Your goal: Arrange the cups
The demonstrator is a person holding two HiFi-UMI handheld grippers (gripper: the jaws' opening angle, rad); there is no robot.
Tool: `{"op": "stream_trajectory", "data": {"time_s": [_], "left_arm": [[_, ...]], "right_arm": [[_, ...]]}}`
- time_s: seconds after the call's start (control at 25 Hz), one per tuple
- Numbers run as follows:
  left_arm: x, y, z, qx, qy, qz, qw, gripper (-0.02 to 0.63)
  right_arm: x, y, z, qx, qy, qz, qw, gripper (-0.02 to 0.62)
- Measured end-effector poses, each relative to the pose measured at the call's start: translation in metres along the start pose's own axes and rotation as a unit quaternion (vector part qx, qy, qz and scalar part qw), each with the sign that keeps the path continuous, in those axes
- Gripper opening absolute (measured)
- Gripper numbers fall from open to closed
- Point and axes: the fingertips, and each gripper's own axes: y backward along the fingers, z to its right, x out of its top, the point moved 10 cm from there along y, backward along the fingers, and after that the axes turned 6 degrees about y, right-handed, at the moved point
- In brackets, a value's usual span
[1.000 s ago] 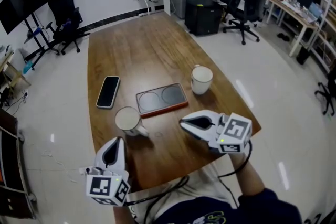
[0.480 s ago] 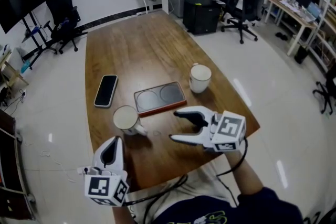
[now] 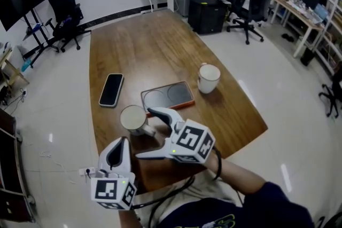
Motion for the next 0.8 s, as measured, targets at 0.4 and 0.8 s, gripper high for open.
{"op": "stream_trajectory", "data": {"time_s": [0.4,0.8], "left_arm": [[0.000,0.013,-0.012,0.027,0.003,0.004,0.9996,0.003],[0.000,0.012,-0.010,0.016,0.001,0.002,0.9999,0.003]], "right_arm": [[0.001,-0.036,0.023,-0.020,-0.023,-0.057,0.998,0.578],[0.000,-0.034,0.026,-0.045,-0.032,-0.063,0.996,0.377]]}}
